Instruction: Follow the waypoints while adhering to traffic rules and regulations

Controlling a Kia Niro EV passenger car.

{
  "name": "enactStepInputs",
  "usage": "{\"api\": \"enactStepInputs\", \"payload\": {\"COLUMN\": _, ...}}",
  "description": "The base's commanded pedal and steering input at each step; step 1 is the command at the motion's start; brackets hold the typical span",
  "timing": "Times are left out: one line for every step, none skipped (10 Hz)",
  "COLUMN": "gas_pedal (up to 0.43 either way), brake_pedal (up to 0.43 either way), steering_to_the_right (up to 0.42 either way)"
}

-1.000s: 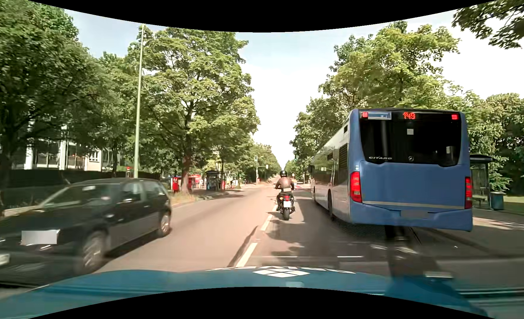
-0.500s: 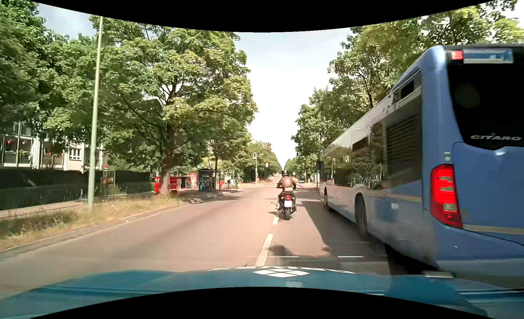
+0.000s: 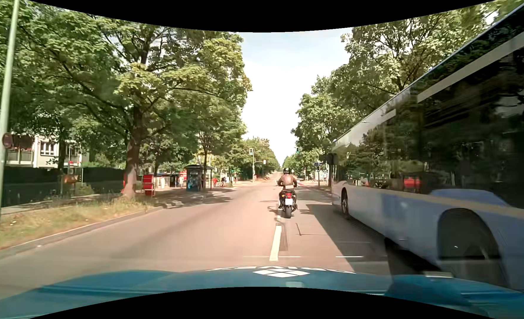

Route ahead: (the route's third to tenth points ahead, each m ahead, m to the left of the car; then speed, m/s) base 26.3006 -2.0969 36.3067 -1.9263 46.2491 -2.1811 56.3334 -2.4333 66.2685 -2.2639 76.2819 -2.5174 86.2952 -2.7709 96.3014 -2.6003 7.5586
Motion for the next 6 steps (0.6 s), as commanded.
{"api": "enactStepInputs", "payload": {"gas_pedal": 0.059, "brake_pedal": 0.0, "steering_to_the_right": 0.014}}
{"api": "enactStepInputs", "payload": {"gas_pedal": 0.059, "brake_pedal": 0.0, "steering_to_the_right": 0.016}}
{"api": "enactStepInputs", "payload": {"gas_pedal": 0.067, "brake_pedal": 0.0, "steering_to_the_right": 0.019}}
{"api": "enactStepInputs", "payload": {"gas_pedal": 0.067, "brake_pedal": 0.0, "steering_to_the_right": 0.02}}
{"api": "enactStepInputs", "payload": {"gas_pedal": 0.067, "brake_pedal": 0.0, "steering_to_the_right": 0.021}}
{"api": "enactStepInputs", "payload": {"gas_pedal": 0.067, "brake_pedal": 0.0, "steering_to_the_right": 0.024}}
